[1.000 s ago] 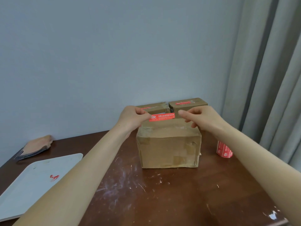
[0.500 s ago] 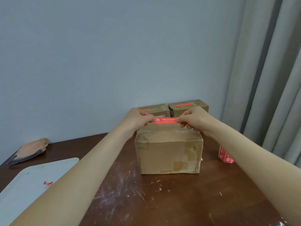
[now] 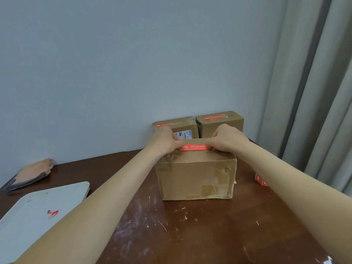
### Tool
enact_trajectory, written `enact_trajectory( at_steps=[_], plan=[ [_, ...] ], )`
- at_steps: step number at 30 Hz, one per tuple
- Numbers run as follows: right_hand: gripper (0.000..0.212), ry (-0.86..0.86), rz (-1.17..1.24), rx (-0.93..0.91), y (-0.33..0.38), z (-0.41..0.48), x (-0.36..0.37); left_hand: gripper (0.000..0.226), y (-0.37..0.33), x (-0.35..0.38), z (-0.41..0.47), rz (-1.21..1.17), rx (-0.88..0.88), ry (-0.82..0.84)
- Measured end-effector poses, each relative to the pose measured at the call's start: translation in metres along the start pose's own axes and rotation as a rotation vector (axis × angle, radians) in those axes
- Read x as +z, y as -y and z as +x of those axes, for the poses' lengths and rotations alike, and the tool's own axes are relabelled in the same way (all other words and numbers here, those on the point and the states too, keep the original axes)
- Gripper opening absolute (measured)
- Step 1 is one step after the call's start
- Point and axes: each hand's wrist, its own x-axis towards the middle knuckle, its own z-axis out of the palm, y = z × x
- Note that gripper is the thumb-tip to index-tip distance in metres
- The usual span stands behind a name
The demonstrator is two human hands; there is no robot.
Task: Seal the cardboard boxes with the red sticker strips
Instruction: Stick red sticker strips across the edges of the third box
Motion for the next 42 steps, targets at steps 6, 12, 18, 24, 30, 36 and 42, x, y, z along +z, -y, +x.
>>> enact_trajectory(
  at_steps=[6,12,18,24,30,36,42],
  plan=[
    [0.017,0.019,-0.043,-0.006,0.002,0.003,0.000,0.040,0.000,0.001,0.002,0.038,-0.017,0.020],
    [0.018,0.030,-0.082,0.004,0.003,0.002,0.000,0.033,0.001,0.003,0.004,0.057,-0.036,0.020],
    [0.018,0.038,-0.119,0.007,0.006,0.001,0.001,0.039,0.001,0.004,0.003,0.084,-0.035,0.007],
    [0.021,0.008,-0.123,0.008,0.001,0.006,0.000,0.029,0.000,0.003,0.004,0.071,-0.042,0.009],
    [0.007,-0.033,-0.070,-0.001,-0.011,0.012,-0.002,0.011,-0.001,0.001,0.000,0.086,-0.019,-0.011],
    [0.032,-0.186,-0.153,-0.282,-0.013,-0.020,-0.004,0.031,0.011,0.004,-0.027,0.143,0.287,-0.241],
    [0.040,-0.058,-0.360,-0.406,-0.006,-0.035,0.015,0.050,0.012,0.025,-0.048,0.449,0.329,-0.072]
  ],
)
